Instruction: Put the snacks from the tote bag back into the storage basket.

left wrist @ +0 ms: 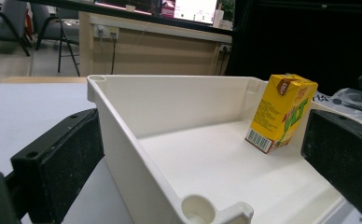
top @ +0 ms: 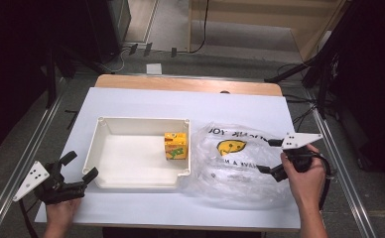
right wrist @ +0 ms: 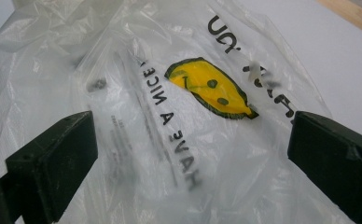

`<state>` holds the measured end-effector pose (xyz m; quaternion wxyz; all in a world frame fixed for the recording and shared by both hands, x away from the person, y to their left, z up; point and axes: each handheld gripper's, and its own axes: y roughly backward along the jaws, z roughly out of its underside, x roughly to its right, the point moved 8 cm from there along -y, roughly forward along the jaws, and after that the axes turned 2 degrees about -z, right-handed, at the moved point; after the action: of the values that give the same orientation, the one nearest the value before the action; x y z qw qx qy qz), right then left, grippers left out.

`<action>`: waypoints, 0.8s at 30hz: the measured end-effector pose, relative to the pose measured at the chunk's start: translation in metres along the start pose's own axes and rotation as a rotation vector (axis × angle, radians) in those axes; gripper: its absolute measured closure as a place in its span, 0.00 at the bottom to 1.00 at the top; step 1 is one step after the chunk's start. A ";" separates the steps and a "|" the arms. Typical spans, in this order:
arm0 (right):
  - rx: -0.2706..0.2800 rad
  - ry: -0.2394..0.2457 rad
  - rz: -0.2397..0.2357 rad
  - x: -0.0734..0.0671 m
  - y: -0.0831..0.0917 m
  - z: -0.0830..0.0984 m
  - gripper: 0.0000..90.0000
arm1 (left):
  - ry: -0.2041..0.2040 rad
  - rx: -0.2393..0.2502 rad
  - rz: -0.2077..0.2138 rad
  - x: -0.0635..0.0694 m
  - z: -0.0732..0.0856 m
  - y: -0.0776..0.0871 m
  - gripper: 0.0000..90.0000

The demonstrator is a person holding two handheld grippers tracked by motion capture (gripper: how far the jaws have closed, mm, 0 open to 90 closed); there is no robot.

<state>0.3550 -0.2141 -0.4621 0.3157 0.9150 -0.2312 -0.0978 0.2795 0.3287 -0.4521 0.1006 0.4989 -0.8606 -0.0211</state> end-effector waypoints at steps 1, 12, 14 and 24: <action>0.001 -0.006 0.004 0.000 0.001 0.003 0.02 | 0.001 0.000 0.000 0.000 0.000 0.000 0.00; 0.064 -0.041 0.031 0.000 0.011 0.026 0.02 | -0.002 -0.004 0.001 0.001 0.000 0.000 0.00; 0.079 -0.045 0.037 0.000 0.012 0.029 0.02 | -0.004 -0.005 -0.001 0.000 0.000 0.000 0.00; 0.191 -0.078 0.047 -0.002 0.018 0.042 0.01 | -0.004 -0.007 -0.003 0.000 0.001 0.000 0.00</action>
<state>0.3335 -0.2482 -0.4843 0.2199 0.9308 -0.2729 -0.1034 0.2794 0.3283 -0.4528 0.1007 0.4998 -0.8599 -0.0254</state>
